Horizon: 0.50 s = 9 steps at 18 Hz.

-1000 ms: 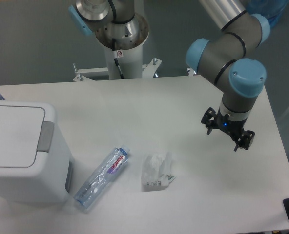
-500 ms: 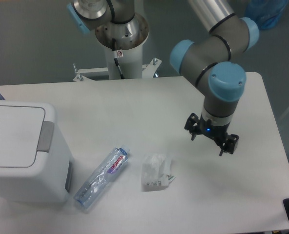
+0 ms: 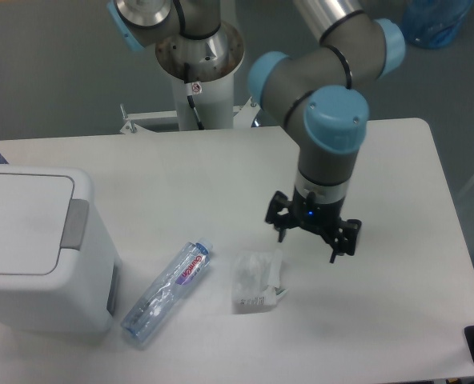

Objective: Open the trash can
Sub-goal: 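Move the open gripper over to the white trash bin's lid edge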

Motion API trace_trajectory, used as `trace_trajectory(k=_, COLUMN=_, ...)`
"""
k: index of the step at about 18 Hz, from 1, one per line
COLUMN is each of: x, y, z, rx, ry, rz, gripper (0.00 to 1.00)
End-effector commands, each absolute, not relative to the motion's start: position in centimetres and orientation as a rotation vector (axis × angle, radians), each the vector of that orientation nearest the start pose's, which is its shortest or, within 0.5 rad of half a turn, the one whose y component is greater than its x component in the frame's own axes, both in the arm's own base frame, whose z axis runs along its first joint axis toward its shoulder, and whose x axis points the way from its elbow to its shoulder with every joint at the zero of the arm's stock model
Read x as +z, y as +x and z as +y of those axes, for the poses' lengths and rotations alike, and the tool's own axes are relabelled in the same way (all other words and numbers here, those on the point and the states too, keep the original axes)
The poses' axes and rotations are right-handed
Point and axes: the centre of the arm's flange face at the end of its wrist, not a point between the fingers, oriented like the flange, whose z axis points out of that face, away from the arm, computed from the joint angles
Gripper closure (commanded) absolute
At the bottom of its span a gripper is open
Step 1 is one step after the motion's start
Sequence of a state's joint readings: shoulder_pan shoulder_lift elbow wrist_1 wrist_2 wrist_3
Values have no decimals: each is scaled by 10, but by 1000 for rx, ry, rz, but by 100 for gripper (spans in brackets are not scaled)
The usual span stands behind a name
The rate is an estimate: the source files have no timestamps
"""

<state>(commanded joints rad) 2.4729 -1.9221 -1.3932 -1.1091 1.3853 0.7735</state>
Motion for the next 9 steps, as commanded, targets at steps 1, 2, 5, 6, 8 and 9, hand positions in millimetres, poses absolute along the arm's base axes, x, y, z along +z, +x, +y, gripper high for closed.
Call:
trace_trajectory(k=1, x=441, y=-415, z=535, rx=124, ry=-2774, rz=-173, gripper=0)
trace_trajectory(k=2, x=452, y=-412, z=543, rx=110, ry=-2740, rz=-211, gripper=0)
trace_trajectory(k=5, x=473, y=-399, z=561, rx=34, ry=-2655, rz=-332, gripper=0)
trace_trajectory(k=6, x=478, y=-392, z=566, rx=14, ry=-2636, rz=-360, gripper=0)
trace_trajectory(k=8, x=483, y=-377, z=577, rx=-25, ry=-2615, rz=-377, gripper=0)
trace_trajectory(k=9, x=484, y=-370, z=582, rx=-45, ry=-2606, rz=-384, gripper=0)
